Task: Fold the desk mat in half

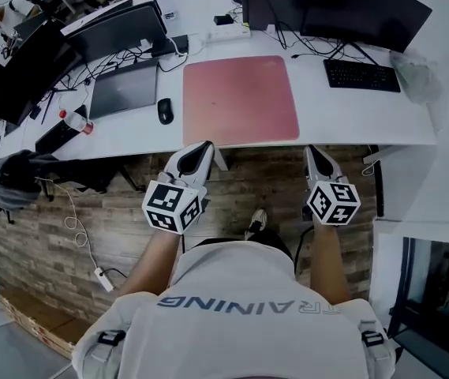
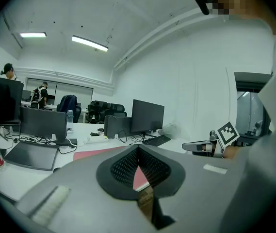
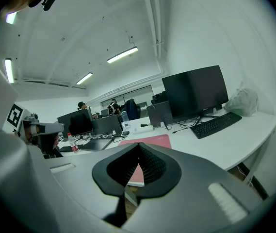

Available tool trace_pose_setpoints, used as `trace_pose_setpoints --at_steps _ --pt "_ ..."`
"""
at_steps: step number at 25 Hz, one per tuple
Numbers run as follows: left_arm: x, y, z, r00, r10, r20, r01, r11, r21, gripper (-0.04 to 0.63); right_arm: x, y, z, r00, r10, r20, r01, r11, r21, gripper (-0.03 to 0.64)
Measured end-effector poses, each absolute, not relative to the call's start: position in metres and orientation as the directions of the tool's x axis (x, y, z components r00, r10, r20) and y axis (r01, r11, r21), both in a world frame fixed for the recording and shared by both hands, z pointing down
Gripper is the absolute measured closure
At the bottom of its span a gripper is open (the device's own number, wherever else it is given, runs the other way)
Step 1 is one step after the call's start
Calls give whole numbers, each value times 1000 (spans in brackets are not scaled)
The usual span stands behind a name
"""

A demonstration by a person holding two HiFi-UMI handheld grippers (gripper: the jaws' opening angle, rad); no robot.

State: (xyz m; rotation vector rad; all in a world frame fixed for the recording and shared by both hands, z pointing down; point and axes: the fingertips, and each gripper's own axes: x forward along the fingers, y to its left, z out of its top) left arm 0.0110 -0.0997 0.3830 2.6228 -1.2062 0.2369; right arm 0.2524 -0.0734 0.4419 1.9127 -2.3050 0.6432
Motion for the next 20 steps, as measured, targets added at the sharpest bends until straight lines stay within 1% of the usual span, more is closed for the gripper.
trace_pose_setpoints --at_steps 8,13,16,20 --pt "43 -140 399 600 -750 276 -799 -575 174 594 291 -127 459 -255 -890 379 -954 166 -251 603" --pt "41 -160 417 590 -742 317 -807 -559 191 594 296 -150 476 -251 -873 419 -955 151 -256 603" --pt "40 -173 428 614 -717 329 -788 -578 212 594 291 -161 484 -235 -866 441 -961 137 -242 603" --pt "43 -192 437 665 -668 335 -745 -628 226 594 285 -173 495 -176 -857 485 -974 81 -211 602"
